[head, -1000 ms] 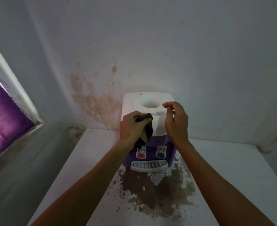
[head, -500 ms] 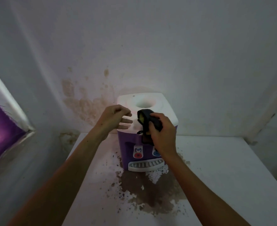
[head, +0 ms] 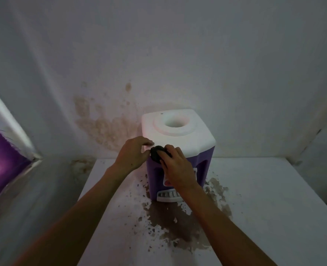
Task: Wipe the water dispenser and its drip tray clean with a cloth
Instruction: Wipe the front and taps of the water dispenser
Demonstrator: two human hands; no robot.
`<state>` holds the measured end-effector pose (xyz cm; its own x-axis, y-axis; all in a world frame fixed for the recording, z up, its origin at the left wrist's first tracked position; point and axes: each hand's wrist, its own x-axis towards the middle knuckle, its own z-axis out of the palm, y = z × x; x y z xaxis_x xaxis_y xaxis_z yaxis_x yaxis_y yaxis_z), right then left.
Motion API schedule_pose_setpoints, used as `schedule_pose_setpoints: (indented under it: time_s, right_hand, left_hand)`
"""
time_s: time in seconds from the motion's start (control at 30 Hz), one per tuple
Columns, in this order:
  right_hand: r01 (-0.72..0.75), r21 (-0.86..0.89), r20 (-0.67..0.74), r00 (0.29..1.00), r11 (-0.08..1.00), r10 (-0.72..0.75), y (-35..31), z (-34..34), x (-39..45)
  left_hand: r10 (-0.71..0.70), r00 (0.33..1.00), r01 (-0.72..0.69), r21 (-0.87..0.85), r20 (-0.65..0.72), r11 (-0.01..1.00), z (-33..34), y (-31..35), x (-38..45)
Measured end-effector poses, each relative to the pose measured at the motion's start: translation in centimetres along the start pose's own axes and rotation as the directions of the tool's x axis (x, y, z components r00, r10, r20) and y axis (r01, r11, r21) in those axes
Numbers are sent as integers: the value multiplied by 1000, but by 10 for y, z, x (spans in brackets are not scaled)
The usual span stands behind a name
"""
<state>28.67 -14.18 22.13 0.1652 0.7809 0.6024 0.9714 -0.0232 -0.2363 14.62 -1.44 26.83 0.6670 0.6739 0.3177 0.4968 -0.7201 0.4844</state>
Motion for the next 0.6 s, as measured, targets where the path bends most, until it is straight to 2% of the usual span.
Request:
schedule_pose_setpoints:
  time_s: [0.1, 0.2, 0.27, 0.33, 0.4, 0.43, 0.5, 0.6]
  right_hand:
    - [-35, -6, -24, 999, 999, 35, 10, -8, -3]
    - [-200, 49, -90, 975, 978, 204, 20, -22, -4]
    - [-378, 92, -132, 913, 921, 387, 34, -35, -1]
    - [-541, 100, -117, 827, 835, 550, 54, -49, 3]
    - [-620, 65, -70, 779, 782, 623, 68, -59, 9]
    - [-619, 59, -56, 781, 783, 622, 70, -62, 11]
    - [-537, 93, -43, 839, 838, 543, 61, -64, 18]
    - [-303, 124, -26, 951, 945, 309, 24, -53, 32]
  left_hand:
    - [32, 999, -31, 70, -4, 997, 4, 1, 0]
    - [55, 998, -48, 154, -37, 987, 11, 7, -4]
    - [67, 996, -54, 178, -67, 983, 13, 10, -5]
    - [58, 996, -45, 165, -72, 985, 13, 12, -4]
    - [50, 997, -41, 158, -56, 987, 10, 11, 0]
    - [47, 998, -39, 153, -50, 987, 9, 10, 1]
    - [33, 998, -25, 160, -50, 987, 5, 8, 4]
    - [7, 998, 4, 164, -64, 986, 1, -1, 5]
